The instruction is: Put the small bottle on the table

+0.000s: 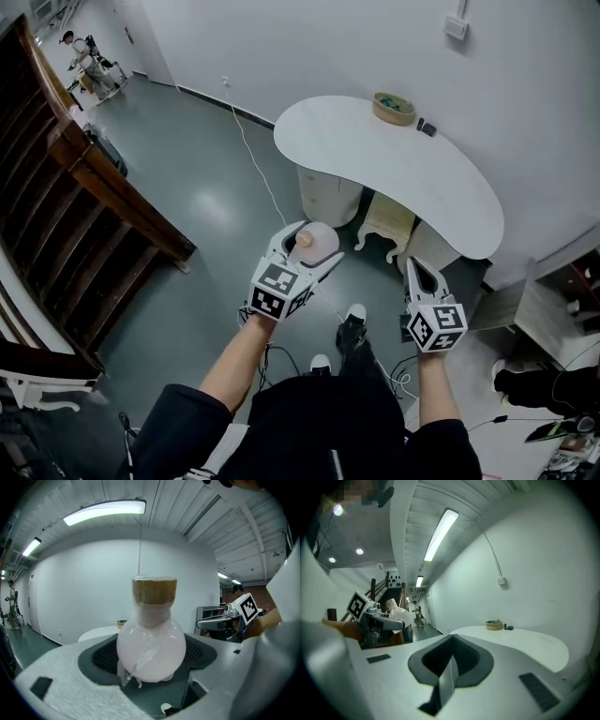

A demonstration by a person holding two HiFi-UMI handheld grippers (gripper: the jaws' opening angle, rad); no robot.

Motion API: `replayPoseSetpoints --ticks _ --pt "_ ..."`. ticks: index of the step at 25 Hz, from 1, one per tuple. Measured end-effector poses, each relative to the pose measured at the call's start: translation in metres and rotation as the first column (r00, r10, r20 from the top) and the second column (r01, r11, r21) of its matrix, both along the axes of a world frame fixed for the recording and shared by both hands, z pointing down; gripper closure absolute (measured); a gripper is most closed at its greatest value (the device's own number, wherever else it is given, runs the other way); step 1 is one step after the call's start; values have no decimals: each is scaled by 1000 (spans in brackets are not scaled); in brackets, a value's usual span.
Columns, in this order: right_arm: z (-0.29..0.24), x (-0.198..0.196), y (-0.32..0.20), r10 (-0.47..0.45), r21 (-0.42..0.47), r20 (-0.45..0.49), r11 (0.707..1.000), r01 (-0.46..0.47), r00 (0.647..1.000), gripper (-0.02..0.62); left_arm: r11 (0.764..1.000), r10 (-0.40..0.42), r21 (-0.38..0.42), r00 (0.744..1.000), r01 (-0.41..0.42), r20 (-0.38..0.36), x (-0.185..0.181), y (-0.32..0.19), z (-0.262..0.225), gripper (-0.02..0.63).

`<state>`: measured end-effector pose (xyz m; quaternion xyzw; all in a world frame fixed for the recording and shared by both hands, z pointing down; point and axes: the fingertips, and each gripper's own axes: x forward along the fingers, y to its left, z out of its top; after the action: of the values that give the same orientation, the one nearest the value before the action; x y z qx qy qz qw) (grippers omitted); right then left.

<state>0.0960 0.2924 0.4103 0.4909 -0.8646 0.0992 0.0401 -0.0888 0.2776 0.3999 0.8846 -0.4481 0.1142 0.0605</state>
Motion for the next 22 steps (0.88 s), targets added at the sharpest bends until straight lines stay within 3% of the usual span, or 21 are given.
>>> replayPoseSetpoints --ticks 11,22 --pt "20 1 -93 9 -33 28 999 -8 1000 592 999 13 -51 1000 -12 23 3 -89 19 210" --pt "15 23 -255 -17 6 -25 1000 17 1000 592 997 -8 -81 1000 10 28 34 -239 25 210"
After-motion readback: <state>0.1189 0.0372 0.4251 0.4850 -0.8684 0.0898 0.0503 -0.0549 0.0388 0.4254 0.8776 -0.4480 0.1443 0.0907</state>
